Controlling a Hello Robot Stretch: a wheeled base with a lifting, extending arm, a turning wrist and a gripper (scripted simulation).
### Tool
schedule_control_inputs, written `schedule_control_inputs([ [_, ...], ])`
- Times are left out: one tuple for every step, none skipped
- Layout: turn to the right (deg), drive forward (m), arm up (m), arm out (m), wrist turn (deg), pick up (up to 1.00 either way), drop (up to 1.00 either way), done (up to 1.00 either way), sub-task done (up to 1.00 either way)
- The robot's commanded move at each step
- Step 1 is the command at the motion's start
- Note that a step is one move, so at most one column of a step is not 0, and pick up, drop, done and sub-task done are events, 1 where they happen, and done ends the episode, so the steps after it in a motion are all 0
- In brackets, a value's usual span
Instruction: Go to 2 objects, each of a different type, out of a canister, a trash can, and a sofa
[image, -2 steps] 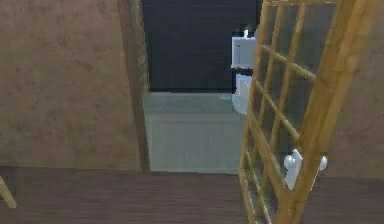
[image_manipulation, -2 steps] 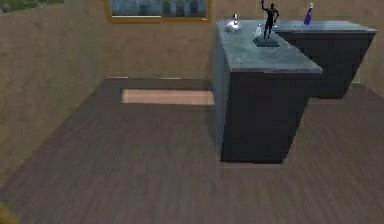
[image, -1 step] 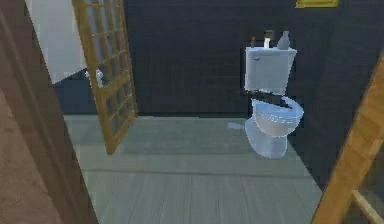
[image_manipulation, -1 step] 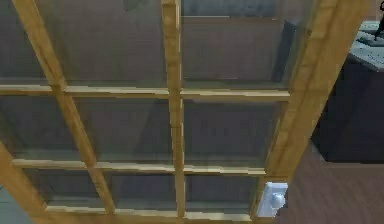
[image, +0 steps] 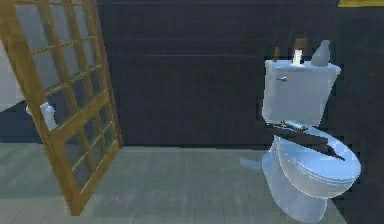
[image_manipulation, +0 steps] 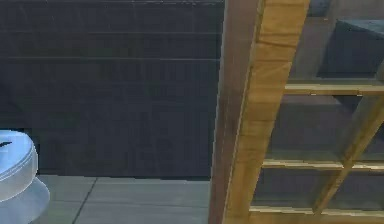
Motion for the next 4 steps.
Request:
schedule_control_inputs([
  [-24.0, 0.0, 0.0, 0.0, 0.0, 0.0, 0.0, 0.0, 0.0],
  [0.0, 0.45, 0.0, 0.0, 0.0, 0.0, 0.0, 0.0, 0.0],
  [-45.0, 0.0, 0.0, 0.0, 0.0, 0.0, 0.0, 0.0, 0.0],
  [-24.0, 0.0, 0.0, 0.0, 0.0, 0.0, 0.0, 0.0, 0.0],
])
